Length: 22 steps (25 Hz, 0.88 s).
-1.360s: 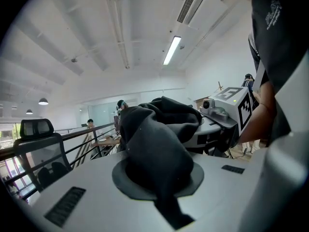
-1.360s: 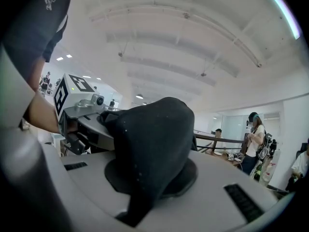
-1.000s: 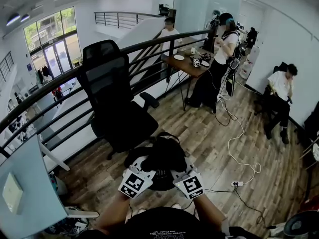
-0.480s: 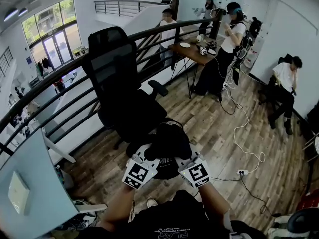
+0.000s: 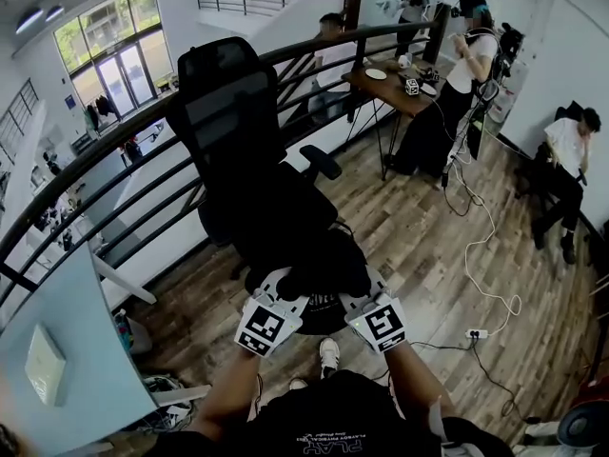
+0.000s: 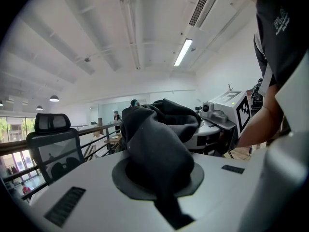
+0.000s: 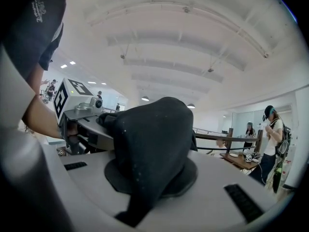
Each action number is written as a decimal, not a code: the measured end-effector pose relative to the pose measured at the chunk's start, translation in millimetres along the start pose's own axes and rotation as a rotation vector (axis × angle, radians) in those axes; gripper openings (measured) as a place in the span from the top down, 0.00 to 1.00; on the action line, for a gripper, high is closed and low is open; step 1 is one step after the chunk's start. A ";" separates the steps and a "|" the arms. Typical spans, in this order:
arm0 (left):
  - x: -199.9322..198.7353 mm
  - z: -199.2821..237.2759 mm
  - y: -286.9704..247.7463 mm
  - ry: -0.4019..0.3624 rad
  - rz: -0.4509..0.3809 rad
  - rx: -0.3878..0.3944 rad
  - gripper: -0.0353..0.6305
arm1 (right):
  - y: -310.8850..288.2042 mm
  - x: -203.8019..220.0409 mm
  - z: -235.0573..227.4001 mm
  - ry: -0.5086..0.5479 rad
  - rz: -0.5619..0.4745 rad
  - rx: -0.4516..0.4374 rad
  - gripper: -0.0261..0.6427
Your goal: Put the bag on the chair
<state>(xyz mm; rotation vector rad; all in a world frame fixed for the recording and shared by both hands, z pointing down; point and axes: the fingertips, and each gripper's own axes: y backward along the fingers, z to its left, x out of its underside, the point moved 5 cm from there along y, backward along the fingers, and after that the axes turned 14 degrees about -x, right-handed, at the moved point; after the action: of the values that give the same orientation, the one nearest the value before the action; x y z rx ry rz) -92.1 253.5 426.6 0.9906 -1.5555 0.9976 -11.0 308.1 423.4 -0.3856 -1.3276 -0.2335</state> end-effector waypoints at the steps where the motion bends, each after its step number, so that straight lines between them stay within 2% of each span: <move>1: 0.8 3.8 -6.4 -0.001 0.004 -0.003 0.89 | -3.7 1.9 -6.8 -0.007 -0.004 -0.005 0.89; 14: 6.1 52.4 -97.2 -0.013 0.056 -0.057 0.89 | -51.0 23.1 -102.6 -0.041 -0.031 -0.091 0.89; 22: 15.6 79.7 -142.7 0.031 0.083 -0.094 0.89 | -79.7 36.4 -149.8 -0.058 -0.032 -0.139 0.89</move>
<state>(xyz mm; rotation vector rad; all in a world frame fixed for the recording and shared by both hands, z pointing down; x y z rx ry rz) 14.9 130.6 446.3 0.8482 -1.6139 0.9830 101.1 176.9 441.3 -0.4918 -1.3796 -0.3451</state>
